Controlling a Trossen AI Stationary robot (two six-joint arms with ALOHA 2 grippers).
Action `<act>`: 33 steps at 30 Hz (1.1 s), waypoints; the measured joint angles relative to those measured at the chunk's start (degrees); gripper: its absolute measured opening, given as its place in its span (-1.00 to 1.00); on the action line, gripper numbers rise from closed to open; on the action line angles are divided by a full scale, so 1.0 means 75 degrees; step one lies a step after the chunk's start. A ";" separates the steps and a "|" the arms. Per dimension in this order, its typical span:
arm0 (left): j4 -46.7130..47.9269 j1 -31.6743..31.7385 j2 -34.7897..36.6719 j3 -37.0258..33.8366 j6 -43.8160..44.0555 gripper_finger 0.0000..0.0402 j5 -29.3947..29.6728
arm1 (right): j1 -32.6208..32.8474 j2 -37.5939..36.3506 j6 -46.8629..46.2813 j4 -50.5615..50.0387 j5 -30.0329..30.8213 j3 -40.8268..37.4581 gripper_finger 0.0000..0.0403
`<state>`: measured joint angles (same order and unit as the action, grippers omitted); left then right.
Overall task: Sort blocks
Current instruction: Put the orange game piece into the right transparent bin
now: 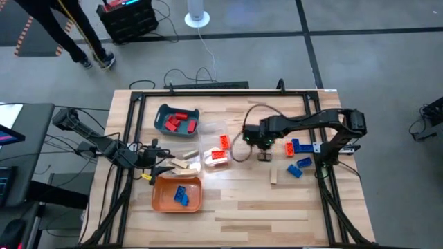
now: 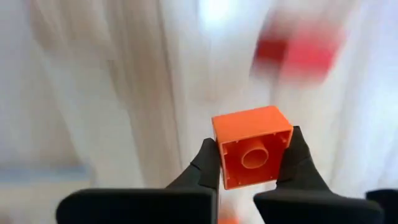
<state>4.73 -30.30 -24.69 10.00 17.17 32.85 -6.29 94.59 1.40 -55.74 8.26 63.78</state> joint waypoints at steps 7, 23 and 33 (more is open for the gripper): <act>-0.0196 0.0003 0.0000 0.0005 0.0029 0.08 0.0317 | 0.0764 0.0188 -0.1059 0.1559 0.0467 0.2041 -0.82; -0.0204 0.0015 -0.0003 0.0005 0.0123 0.08 0.0318 | 0.0767 0.3904 -0.1712 -0.0129 -0.0673 0.6124 -0.49; 0.0005 0.0016 -0.0001 0.0005 0.0076 0.08 0.0272 | 0.0436 0.3959 -0.1607 -0.1452 -0.0929 0.7466 0.03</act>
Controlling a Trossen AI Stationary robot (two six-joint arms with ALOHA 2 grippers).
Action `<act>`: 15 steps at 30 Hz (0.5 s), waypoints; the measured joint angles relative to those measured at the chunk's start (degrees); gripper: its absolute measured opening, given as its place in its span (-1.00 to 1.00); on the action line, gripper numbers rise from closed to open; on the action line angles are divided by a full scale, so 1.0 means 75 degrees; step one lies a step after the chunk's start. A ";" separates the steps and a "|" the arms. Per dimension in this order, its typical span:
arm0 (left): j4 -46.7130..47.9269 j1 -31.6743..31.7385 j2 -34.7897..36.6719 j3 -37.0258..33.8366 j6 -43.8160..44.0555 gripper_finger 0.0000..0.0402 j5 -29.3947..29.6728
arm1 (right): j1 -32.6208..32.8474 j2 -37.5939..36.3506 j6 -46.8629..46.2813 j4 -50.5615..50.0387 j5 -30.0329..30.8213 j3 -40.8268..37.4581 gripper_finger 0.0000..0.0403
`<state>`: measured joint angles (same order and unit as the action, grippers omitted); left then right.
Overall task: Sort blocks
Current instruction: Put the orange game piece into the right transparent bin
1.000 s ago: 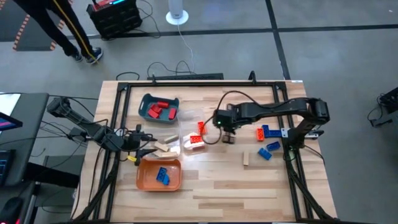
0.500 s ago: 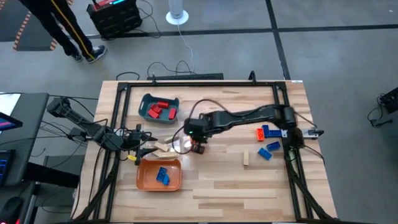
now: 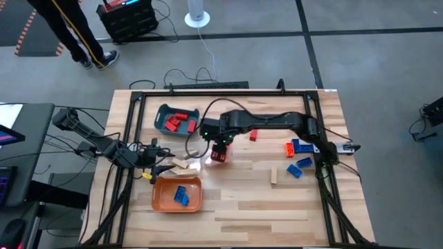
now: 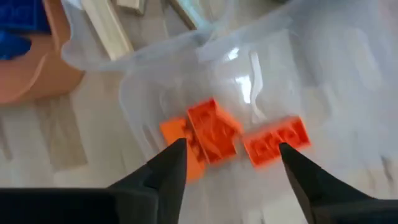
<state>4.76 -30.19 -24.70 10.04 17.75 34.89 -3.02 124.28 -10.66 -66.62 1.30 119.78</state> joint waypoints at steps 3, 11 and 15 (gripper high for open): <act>0.0089 0.0001 0.0000 0.0000 0.0121 0.08 -0.0095 | -0.0128 -0.0296 -0.0017 -0.1183 0.0423 0.0015 0.09; 0.0534 -0.0079 -0.0002 0.0000 0.0524 0.08 -0.0536 | -0.1158 -0.1179 -0.1533 -0.2405 0.1109 -0.1223 0.07; 0.0763 -0.0183 -0.0002 0.0000 0.0740 0.08 -0.0542 | -0.1754 -0.1456 -0.2557 -0.2689 0.1052 -0.2541 0.04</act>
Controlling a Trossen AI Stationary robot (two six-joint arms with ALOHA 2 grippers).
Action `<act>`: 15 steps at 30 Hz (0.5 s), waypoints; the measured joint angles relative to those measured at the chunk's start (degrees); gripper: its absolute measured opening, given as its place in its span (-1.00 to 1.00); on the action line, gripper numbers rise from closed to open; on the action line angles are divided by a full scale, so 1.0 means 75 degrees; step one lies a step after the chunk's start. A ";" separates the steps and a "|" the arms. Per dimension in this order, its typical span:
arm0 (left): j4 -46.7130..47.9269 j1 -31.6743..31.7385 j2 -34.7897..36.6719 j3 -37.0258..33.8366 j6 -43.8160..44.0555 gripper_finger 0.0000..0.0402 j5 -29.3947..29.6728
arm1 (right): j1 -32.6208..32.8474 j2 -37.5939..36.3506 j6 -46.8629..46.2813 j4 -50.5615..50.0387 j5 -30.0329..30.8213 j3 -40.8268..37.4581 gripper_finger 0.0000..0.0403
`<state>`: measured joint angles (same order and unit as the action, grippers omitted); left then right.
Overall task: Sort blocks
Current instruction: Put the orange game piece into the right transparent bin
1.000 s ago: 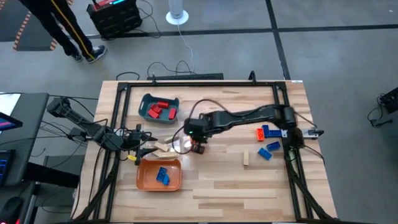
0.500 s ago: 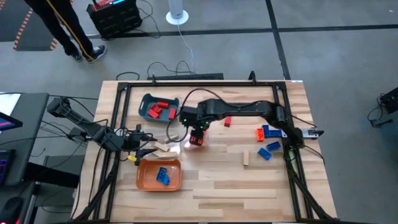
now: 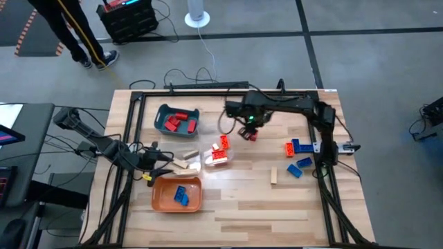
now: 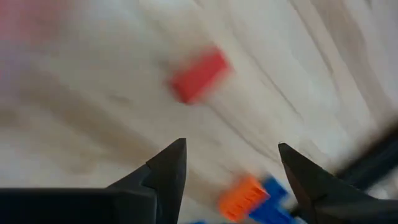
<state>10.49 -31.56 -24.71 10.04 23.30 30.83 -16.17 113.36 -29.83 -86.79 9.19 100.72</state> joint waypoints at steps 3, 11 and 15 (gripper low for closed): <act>0.0217 -0.0131 0.0001 0.0000 0.0224 0.08 -0.0007 | -0.0427 -0.0378 -0.0219 0.0472 -0.0498 -0.1358 0.01; 0.0279 -0.0354 0.0000 0.0000 0.0466 0.08 0.0146 | -0.1226 -0.1279 -0.1675 0.0900 -0.1447 -0.4192 -0.05; 0.0282 -0.0355 0.0001 0.0000 0.0454 0.08 0.0289 | -0.1234 -0.1616 -0.2172 0.0944 -0.1614 -0.4884 -0.04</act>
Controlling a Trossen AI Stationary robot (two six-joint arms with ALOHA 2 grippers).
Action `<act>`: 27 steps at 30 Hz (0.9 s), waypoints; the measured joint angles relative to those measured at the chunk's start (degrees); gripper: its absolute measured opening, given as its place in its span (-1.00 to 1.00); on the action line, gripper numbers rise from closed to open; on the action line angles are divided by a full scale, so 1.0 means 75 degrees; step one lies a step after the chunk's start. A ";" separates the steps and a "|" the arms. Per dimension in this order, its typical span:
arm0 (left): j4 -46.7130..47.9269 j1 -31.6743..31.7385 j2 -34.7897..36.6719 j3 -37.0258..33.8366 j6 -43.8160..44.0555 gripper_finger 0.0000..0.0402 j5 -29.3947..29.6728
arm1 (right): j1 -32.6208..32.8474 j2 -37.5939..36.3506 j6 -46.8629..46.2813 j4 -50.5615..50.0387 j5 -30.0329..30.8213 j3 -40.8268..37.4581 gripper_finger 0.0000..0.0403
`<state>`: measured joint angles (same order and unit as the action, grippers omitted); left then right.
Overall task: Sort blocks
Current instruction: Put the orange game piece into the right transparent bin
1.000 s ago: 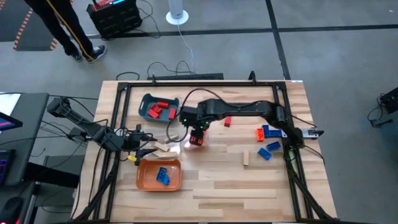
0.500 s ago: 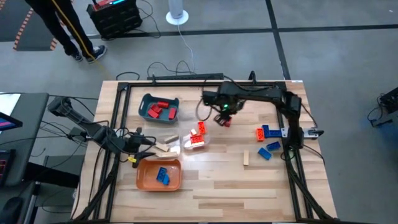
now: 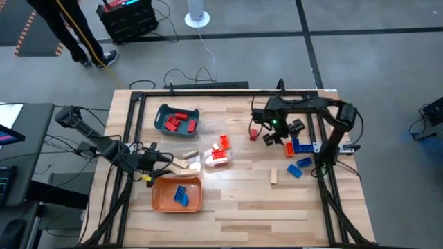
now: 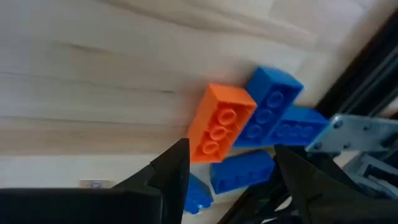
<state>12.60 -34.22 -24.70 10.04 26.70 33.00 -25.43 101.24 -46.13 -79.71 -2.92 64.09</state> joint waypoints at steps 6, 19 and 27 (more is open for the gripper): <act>0.0002 0.0000 0.0002 0.0000 -0.0015 0.08 0.0002 | 0.0317 -0.0570 -0.0459 0.0750 0.0001 -0.0915 -0.03; -0.0026 0.0000 0.0002 0.0000 -0.0068 0.08 0.0035 | 0.0995 -0.0907 -0.1063 0.3043 -0.0381 -0.2157 -0.14; -0.0210 0.0000 0.0002 0.0000 -0.0268 0.08 0.0061 | 0.1509 -0.0840 -0.1131 0.3493 -0.0107 -0.2083 -0.29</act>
<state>11.03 -34.22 -24.69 10.04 24.69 33.46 -14.11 94.94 -54.61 -53.52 -3.72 48.47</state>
